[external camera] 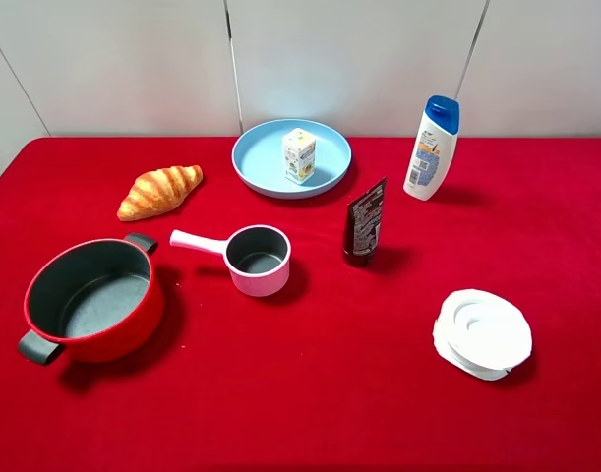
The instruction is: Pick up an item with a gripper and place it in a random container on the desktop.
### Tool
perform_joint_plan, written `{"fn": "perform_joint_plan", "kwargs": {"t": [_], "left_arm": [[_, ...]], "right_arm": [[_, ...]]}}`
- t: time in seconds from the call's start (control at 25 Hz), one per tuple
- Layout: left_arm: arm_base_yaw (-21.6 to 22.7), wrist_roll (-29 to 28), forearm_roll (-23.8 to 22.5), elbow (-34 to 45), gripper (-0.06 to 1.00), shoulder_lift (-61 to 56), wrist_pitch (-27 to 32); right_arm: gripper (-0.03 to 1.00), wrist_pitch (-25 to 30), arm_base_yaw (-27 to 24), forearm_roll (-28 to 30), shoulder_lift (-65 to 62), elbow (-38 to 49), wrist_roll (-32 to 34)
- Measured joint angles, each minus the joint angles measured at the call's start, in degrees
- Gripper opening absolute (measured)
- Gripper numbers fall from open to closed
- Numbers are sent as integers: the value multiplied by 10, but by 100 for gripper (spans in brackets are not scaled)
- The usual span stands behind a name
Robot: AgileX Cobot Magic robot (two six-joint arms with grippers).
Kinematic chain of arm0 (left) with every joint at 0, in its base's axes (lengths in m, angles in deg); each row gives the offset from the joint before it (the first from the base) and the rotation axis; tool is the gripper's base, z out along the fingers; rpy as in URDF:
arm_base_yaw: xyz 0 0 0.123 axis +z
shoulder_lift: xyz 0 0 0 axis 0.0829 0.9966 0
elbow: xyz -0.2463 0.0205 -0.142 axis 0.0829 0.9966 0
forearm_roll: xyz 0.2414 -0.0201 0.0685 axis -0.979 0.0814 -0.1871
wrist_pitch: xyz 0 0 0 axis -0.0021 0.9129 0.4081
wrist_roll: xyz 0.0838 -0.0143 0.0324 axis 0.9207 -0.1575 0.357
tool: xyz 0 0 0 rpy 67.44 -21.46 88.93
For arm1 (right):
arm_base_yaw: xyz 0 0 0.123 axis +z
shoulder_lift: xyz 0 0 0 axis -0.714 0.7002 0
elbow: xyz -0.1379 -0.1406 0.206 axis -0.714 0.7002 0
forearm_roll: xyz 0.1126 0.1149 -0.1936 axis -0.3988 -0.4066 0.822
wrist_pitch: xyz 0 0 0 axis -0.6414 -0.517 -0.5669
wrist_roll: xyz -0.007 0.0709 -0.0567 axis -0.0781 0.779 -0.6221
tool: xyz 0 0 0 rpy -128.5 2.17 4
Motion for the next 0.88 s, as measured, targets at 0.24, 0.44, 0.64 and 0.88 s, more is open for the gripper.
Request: {"fn": "perform_joint_plan", "kwargs": {"t": [0.24, 0.44, 0.64, 0.88], "left_arm": [[0, 0, 0, 0, 99, 0, 0], [0, 0, 0, 0, 99, 0, 0], [0, 0, 0, 0, 99, 0, 0], [0, 0, 0, 0, 99, 0, 0]], "right_arm": [[69, 1, -3, -6, 0, 1, -9], [69, 1, -3, -7, 0, 1, -11], [69, 1, -3, -7, 0, 1, -11], [69, 1, -3, -7, 0, 1, -11]]}}
